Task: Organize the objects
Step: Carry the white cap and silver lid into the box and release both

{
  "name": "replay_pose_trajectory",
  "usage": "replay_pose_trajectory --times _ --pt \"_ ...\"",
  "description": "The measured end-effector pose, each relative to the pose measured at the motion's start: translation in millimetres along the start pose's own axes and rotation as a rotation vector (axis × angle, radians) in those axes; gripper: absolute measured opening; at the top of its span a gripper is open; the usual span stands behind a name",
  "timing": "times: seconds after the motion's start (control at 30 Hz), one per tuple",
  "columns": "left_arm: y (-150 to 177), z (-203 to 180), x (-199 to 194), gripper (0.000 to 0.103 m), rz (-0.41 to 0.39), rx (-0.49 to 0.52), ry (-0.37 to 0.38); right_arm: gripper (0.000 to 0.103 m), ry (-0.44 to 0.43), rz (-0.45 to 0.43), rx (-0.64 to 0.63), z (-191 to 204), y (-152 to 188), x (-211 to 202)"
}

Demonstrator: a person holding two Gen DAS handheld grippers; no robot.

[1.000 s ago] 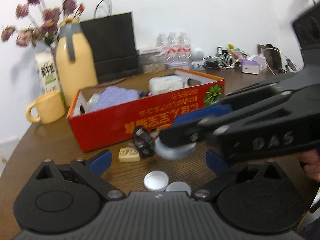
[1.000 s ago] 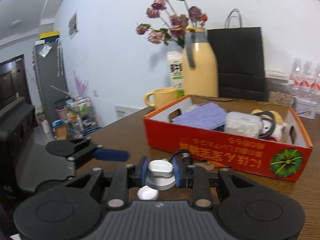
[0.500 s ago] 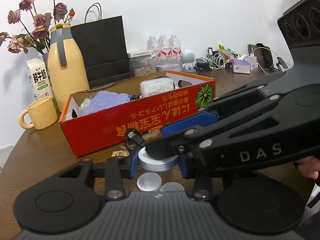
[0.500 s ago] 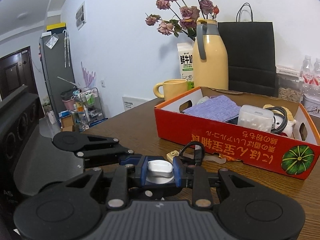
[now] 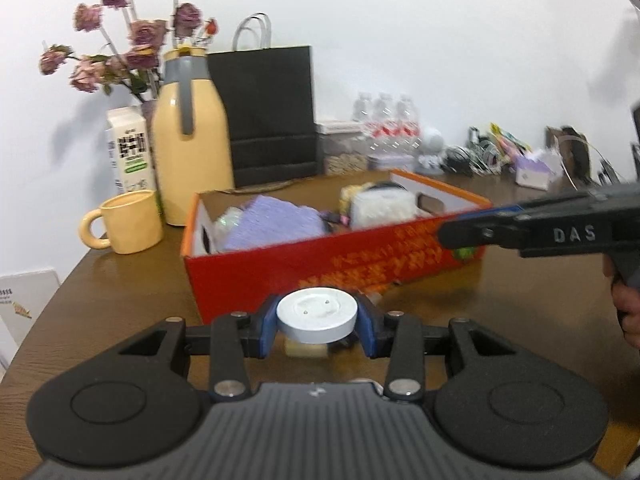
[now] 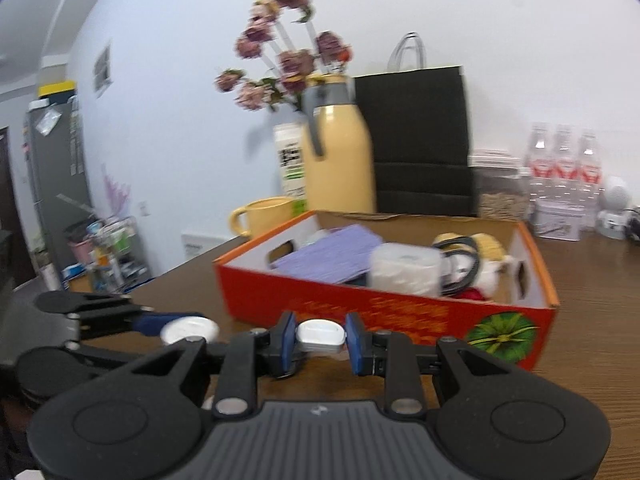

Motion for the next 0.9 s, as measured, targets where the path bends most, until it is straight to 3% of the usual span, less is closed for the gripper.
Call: replay_pose_trajectory --times 0.27,0.63,0.8,0.9 --pt "-43.4 15.6 7.7 0.041 -0.061 -0.098 -0.035 0.026 0.104 -0.073 0.041 -33.4 -28.3 4.8" --pt "-109.0 22.7 41.6 0.041 -0.135 -0.148 -0.072 0.026 0.216 -0.143 0.069 -71.8 -78.9 28.1" --pt "-127.8 27.7 71.0 0.04 -0.135 -0.177 -0.083 0.026 0.249 -0.153 0.092 -90.4 -77.4 54.2" --pt "-130.0 32.5 90.4 0.038 -0.113 -0.194 -0.08 0.026 0.247 -0.105 0.095 -99.5 -68.1 69.3"
Point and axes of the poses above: each gripper's, at about its wrist camera, not at the fingertips, and x roughly the way its jaws point, z to its left, y to its underside, the point moved 9 cm from there along x, roughly the way its jaws point, and after that the axes turned 12 degrees about z, right-handed, at the moved point
